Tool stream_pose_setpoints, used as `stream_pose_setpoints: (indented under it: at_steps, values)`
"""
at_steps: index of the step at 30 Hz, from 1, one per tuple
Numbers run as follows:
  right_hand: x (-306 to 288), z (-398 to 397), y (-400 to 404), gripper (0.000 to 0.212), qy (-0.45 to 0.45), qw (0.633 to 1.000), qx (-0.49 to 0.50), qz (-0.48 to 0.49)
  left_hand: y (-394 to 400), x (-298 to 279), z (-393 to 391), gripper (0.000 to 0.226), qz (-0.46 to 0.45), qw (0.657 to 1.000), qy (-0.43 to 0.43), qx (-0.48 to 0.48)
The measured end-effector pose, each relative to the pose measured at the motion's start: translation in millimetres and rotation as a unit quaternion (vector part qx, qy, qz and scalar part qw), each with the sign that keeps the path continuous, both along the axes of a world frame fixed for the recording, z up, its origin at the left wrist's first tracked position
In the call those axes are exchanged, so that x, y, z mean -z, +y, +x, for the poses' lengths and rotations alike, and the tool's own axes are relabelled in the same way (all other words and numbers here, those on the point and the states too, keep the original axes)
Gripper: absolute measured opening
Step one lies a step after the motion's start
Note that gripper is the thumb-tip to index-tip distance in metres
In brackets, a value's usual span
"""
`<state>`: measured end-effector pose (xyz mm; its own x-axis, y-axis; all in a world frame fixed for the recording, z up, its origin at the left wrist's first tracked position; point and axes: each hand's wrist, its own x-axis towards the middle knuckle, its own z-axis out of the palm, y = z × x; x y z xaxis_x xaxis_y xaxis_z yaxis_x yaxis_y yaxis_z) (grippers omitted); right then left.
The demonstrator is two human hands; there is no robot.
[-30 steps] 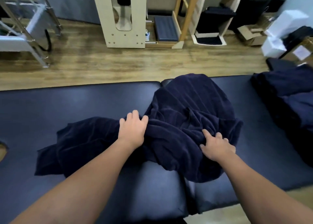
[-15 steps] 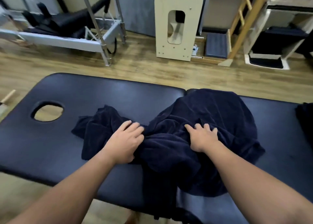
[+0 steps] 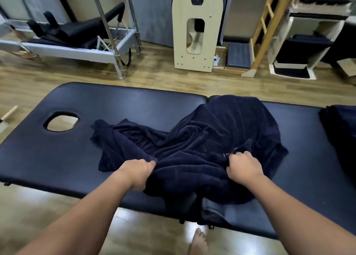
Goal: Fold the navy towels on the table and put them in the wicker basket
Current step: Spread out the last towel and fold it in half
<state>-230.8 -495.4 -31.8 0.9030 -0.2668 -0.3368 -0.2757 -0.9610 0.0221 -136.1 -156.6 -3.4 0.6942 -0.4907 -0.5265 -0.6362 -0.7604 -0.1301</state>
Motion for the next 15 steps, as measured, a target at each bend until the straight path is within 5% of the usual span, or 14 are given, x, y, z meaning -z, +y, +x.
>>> stream_pose_setpoints:
  at_steps: [9, 15]
  values:
    - [1.3, -108.2, 52.2, 0.021, 0.058, 0.993, 0.063, -0.087, 58.4, 19.3, -74.2, 0.045, -0.064, 0.991, 0.093, -0.066]
    - [7.9, -206.0, 88.2, 0.034, 0.135, 0.980, 0.076, -0.127, 86.1, 30.9, -131.5, 0.061, -0.067, 0.993, 0.085, -0.040]
